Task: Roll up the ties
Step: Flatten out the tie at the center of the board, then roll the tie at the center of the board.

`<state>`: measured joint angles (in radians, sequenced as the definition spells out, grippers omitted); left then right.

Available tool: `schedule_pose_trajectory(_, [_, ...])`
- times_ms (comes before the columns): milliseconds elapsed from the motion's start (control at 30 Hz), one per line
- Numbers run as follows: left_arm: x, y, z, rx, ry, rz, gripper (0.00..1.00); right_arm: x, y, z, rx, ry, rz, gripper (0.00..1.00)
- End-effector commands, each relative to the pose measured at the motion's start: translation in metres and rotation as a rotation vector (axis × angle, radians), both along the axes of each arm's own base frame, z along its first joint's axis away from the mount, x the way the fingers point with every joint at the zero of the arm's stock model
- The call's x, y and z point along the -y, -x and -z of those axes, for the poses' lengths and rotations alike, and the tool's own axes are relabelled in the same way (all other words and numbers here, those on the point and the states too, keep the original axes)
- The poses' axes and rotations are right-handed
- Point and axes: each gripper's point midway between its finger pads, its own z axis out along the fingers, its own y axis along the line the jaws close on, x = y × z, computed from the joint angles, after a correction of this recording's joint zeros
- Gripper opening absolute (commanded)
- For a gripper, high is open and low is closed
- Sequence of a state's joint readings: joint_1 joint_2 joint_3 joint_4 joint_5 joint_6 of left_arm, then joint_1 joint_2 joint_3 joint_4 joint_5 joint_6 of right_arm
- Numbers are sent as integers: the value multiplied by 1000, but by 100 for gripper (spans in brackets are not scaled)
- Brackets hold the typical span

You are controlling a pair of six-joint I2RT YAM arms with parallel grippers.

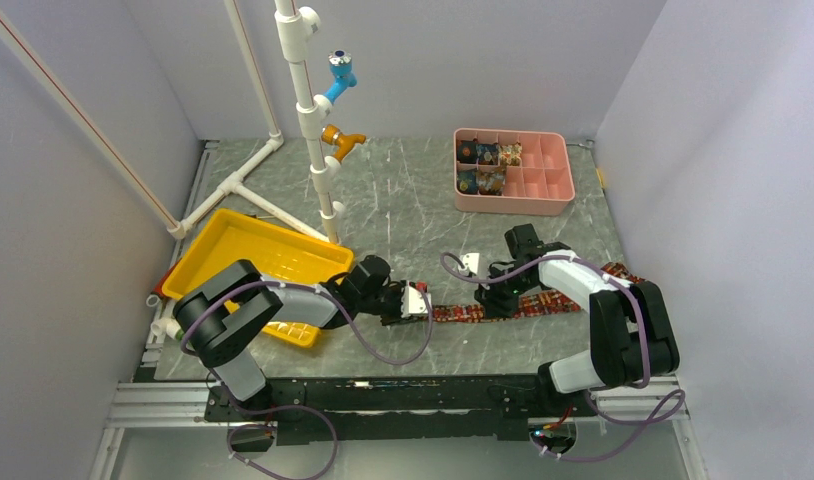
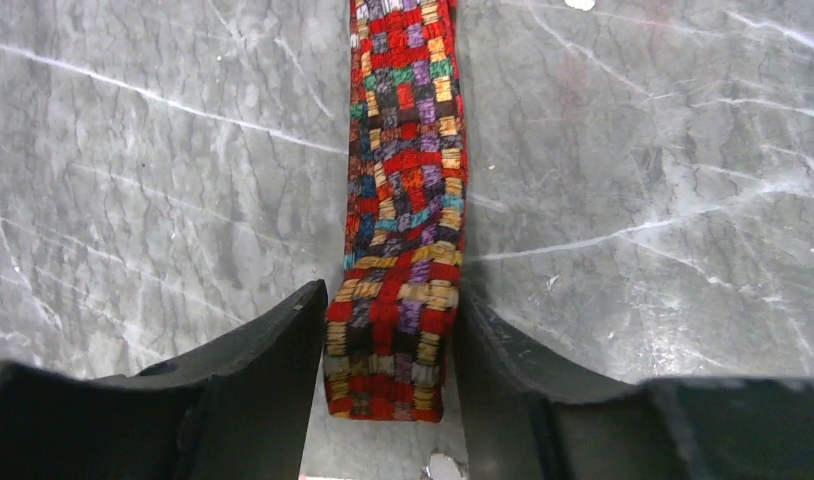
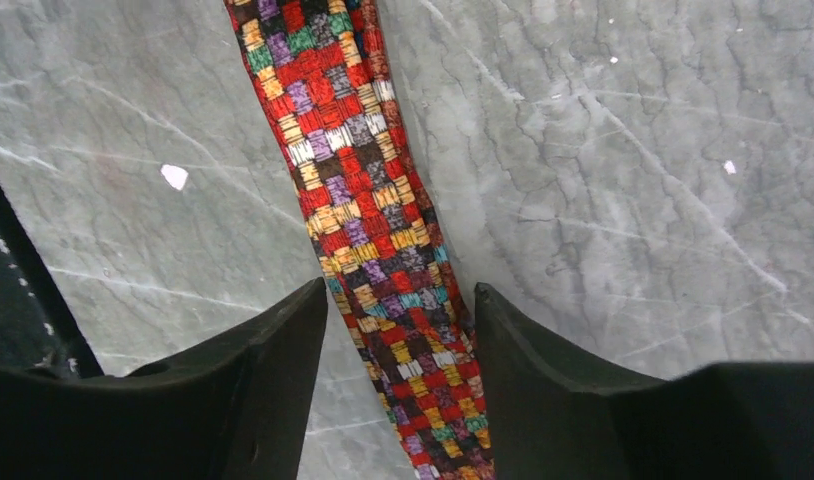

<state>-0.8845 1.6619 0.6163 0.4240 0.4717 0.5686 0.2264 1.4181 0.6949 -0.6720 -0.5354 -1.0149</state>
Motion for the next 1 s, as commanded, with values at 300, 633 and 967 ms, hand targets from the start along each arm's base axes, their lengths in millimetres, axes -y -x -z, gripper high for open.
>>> schedule_pose_trajectory(300, [-36, 20, -11, -128, 34, -27, 73, -34, 1, -71, -76, -203, 220, 60])
schedule_pose_trajectory(633, [-30, 5, -7, -110, 58, -102, 72, -62, -33, -94, -232, -311, 378, 21])
schedule_pose_trajectory(967, [-8, 1, -12, -70, 103, -25, 64, -88, -1, -69, -705, -370, 525, 5])
